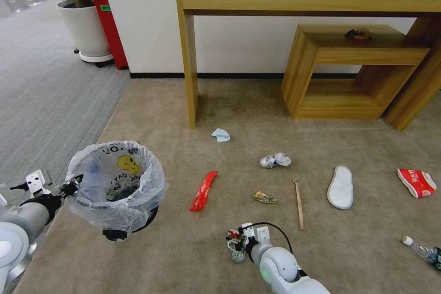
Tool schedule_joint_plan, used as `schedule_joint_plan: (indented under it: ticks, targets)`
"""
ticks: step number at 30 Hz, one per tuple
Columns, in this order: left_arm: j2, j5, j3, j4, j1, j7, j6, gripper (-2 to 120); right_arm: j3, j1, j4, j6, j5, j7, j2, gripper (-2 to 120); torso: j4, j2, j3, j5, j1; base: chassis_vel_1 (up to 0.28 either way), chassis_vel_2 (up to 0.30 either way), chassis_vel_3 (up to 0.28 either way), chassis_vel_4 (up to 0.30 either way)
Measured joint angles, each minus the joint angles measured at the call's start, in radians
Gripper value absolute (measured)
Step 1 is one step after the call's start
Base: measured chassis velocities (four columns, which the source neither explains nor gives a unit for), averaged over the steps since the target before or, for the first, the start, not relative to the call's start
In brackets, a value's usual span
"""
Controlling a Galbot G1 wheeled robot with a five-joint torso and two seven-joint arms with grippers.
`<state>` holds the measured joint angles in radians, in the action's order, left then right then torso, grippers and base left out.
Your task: Pick up the trash bin and place the garbage on the floor into it.
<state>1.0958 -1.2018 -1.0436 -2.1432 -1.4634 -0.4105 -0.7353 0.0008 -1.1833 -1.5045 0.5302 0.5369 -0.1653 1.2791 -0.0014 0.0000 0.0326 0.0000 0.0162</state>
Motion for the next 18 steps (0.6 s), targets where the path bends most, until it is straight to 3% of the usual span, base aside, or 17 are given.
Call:
schedule_joint_plan:
  ticks: [10, 18]
  targets:
    - [-0.002, 0.0, 0.0, 0.001, 0.001, 0.001, 0.0, 3, 0.0, 0.003, 0.012, -0.002, -0.005, 0.001, 0.006, 72, 0.0, 0.0, 0.0, 0.0, 0.0, 0.0, 0.0, 0.0, 0.0]
    - [-0.002, 0.0, 0.0, 0.001, 0.0, 0.001, 0.0, 3, -0.004, 0.005, 0.015, -0.004, -0.005, 0.003, 0.008, 50, 0.0, 0.0, 0.0, 0.0, 0.0, 0.0, 0.0, 0.0, 0.0]
